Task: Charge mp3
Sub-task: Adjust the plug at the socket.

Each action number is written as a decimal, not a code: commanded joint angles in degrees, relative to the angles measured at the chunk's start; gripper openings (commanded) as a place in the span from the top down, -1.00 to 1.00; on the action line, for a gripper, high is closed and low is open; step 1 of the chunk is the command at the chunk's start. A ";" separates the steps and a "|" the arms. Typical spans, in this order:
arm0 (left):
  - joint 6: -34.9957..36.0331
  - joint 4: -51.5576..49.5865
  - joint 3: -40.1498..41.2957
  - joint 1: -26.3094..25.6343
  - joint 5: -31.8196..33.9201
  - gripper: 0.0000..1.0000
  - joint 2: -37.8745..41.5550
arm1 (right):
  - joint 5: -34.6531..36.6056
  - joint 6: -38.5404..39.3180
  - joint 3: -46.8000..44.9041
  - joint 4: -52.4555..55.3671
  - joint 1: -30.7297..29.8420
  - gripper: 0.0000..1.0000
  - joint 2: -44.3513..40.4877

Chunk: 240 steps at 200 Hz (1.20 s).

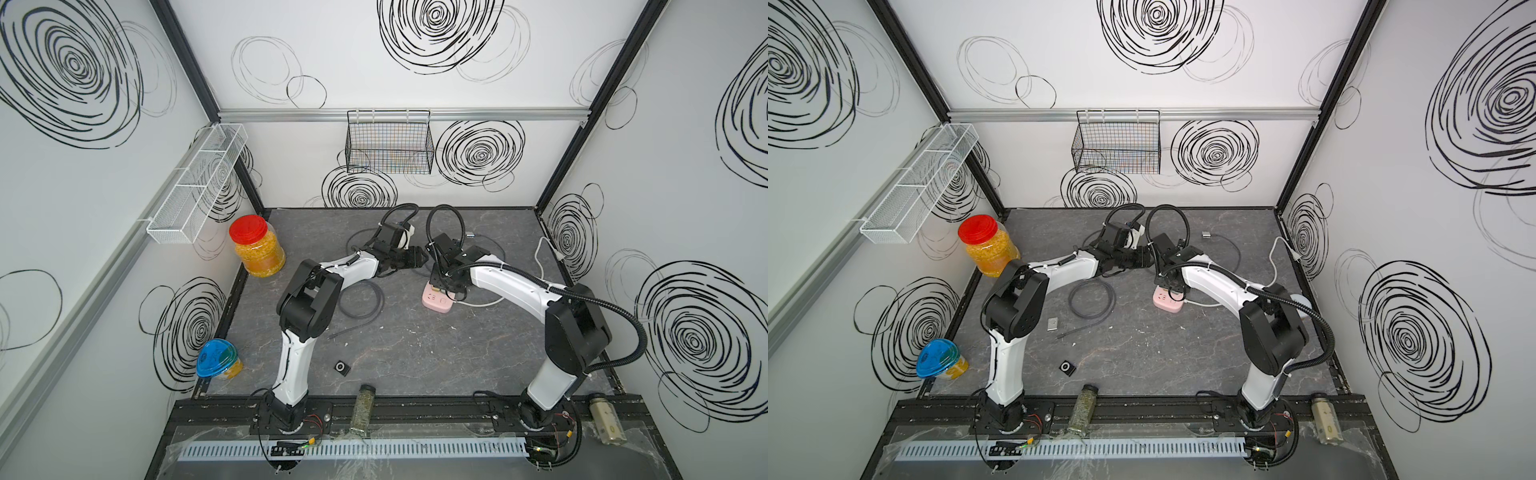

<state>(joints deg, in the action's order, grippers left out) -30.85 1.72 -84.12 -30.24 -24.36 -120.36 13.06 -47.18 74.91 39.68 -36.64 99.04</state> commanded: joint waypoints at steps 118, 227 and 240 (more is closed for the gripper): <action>0.47 -1.85 -5.17 -1.92 -0.46 -0.05 -3.72 | -2.21 3.52 -3.14 -3.01 1.98 0.56 3.17; 2.42 -6.51 -5.31 -4.12 -2.58 0.13 -3.95 | -5.33 2.37 -10.78 -5.54 2.32 0.77 2.53; 3.23 -6.55 -5.53 -4.77 -4.18 0.15 -4.27 | -5.42 2.40 -11.42 -5.82 2.36 0.78 1.97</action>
<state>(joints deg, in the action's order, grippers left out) -30.13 -3.86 -88.29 -33.43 -25.58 -123.48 10.31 -43.83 68.16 30.35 -34.74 97.45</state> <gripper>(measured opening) 0.434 0.115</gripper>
